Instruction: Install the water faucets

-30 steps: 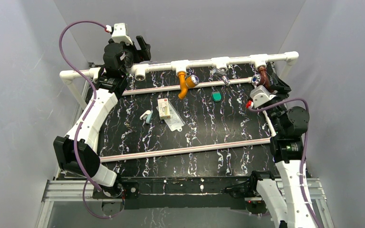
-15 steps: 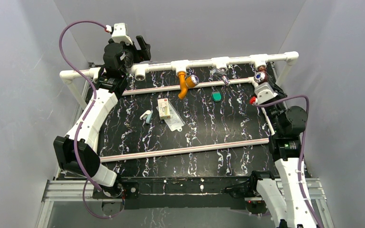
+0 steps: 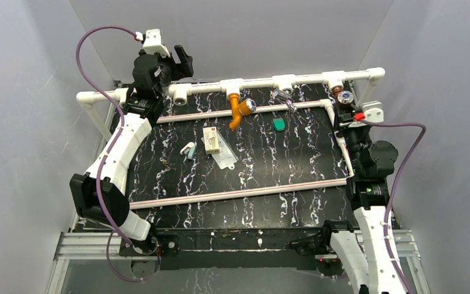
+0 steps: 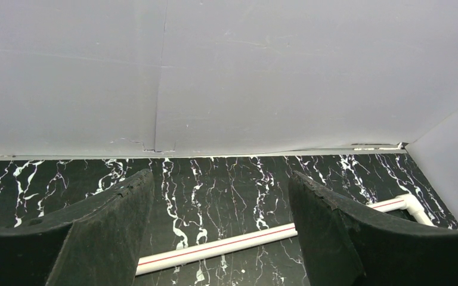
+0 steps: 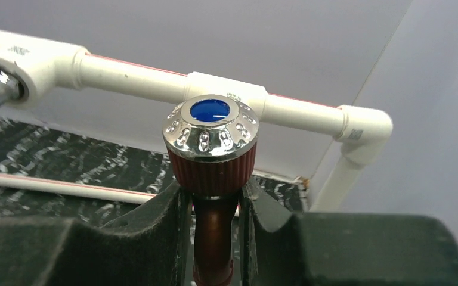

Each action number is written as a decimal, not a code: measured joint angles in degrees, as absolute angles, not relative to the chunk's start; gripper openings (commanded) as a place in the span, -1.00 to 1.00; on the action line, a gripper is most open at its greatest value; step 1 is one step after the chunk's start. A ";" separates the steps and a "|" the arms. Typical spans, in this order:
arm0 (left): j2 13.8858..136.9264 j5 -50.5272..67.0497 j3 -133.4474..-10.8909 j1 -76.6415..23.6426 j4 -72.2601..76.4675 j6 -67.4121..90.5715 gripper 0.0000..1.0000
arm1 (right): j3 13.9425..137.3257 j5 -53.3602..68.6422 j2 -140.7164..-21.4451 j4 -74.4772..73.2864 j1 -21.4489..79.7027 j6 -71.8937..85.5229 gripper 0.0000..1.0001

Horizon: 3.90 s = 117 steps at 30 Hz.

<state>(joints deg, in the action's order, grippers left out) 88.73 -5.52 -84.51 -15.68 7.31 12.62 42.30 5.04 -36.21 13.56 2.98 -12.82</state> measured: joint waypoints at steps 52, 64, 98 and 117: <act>88.86 -5.56 -84.73 -15.49 7.31 12.40 0.59 | 43.77 -9.72 -37.58 -2.87 1.93 110.87 -0.46; 88.90 -5.54 -84.77 -15.51 7.05 12.40 0.59 | 43.83 -4.47 -35.35 -6.59 3.01 109.97 0.35; 88.92 -5.52 -84.77 -15.55 7.07 12.43 0.59 | 63.53 2.63 -29.98 -29.80 3.03 43.09 0.57; 88.95 -5.50 -84.77 -15.55 7.09 12.45 0.59 | 51.51 6.68 -27.20 -11.03 3.03 -24.95 0.72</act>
<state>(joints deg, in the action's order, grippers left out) 88.95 -5.50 -84.77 -15.55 7.09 12.45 51.51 6.68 -27.20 -11.03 3.03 -24.95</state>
